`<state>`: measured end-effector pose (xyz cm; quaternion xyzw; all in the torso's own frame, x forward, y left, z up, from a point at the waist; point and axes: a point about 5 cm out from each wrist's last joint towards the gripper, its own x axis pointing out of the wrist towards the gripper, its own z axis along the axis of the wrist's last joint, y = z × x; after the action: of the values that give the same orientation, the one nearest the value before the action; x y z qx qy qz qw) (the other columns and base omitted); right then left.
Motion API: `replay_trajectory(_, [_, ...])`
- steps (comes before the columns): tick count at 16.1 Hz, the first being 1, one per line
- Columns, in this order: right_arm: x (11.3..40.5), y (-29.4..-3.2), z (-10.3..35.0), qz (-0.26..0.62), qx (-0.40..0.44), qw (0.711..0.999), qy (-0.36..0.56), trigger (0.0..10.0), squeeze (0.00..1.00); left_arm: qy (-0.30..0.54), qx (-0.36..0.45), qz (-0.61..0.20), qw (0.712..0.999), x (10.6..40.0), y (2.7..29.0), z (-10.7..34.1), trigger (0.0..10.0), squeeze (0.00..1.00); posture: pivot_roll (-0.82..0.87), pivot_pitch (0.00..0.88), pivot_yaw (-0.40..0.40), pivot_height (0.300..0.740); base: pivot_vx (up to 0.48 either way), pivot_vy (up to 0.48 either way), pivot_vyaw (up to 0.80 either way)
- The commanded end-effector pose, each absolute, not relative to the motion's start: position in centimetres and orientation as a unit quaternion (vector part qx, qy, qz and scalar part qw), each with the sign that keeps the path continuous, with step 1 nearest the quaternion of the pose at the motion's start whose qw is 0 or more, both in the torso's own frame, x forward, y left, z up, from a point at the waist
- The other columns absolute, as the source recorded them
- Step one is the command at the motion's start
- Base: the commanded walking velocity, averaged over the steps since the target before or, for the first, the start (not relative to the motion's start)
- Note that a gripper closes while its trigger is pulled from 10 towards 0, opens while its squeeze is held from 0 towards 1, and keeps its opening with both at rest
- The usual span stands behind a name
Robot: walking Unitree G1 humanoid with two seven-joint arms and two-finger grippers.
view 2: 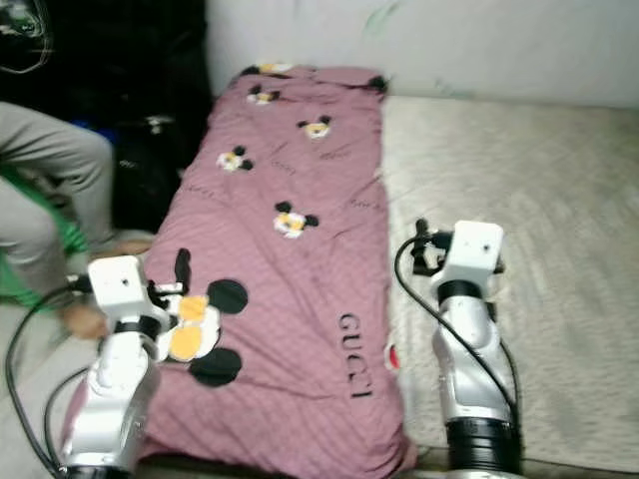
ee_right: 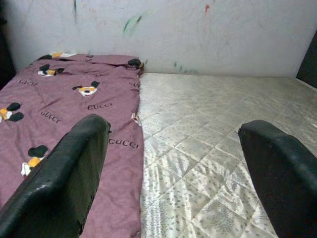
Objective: Clean up the room
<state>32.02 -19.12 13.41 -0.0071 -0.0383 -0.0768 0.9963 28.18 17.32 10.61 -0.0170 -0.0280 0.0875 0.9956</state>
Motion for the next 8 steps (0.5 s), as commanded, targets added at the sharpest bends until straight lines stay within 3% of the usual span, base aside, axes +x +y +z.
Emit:
replay_trajectory(1, [32.8, -17.9, 13.6, -0.050, -0.006, 0.998, -0.038, 10.0, 0.00, -0.017, -0.013, 0.100, 0.995, 28.1, 18.0, 10.0, 10.0, 0.00, 0.03, 0.000, 0.026, 0.740, 0.000, 0.000, 0.00])
replay_trajectory(8, [36.0, -16.7, 14.7, 0.030, -0.044, 0.998, -0.024, 10.0, 0.00, -0.034, 0.012, 0.088, 0.995, 30.9, 17.3, 10.8, 10.0, 0.00, -0.02, 0.000, 0.042, 0.740, 0.000, 0.000, 0.00])
